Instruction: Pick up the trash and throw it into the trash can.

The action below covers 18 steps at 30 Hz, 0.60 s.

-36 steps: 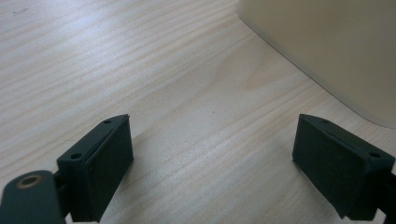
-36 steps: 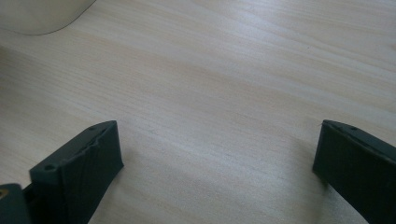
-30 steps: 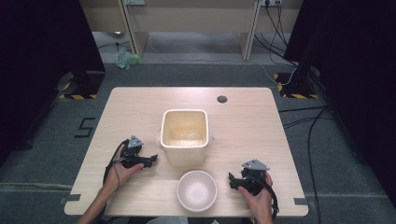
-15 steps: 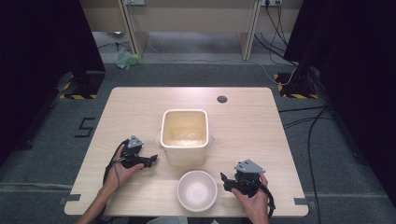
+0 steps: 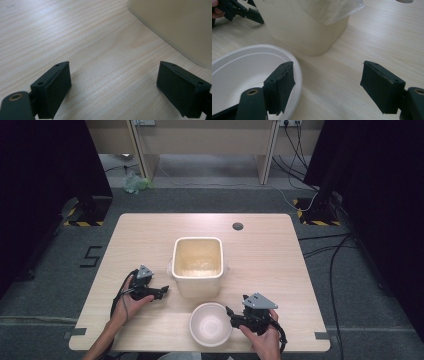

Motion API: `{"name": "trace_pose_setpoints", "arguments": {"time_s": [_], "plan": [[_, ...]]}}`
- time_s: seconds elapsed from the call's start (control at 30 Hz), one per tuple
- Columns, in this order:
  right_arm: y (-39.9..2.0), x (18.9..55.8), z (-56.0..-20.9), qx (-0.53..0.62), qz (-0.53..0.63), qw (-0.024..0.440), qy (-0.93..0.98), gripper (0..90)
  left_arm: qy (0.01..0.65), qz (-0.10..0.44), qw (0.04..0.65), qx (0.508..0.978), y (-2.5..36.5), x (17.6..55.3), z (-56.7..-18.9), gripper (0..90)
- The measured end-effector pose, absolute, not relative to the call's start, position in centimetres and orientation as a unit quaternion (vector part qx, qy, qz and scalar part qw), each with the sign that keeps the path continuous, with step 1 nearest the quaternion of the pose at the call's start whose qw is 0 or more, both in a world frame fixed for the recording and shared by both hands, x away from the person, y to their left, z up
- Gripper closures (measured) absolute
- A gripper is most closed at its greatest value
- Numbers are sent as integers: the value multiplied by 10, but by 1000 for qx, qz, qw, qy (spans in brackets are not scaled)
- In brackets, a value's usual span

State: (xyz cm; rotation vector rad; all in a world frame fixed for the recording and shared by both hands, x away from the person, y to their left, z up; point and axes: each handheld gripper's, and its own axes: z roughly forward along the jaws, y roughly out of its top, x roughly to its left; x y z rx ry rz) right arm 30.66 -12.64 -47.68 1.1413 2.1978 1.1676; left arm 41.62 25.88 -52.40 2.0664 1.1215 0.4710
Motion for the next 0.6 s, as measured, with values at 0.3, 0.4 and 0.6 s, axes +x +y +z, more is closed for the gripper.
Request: {"name": "trace_pose_setpoints", "arguments": {"time_s": [0.3,0.4,0.6], "plan": [[-115,306,-483,391,411,187,802,359,436,183,363,803,259,416,-524,113],[-111,306,-487,387,409,182,806,371,435,183,363,803,259,416,-524,113],[-105,307,-494,388,412,159,809,396,436,183,363,803,259,416,-524,113]]}}
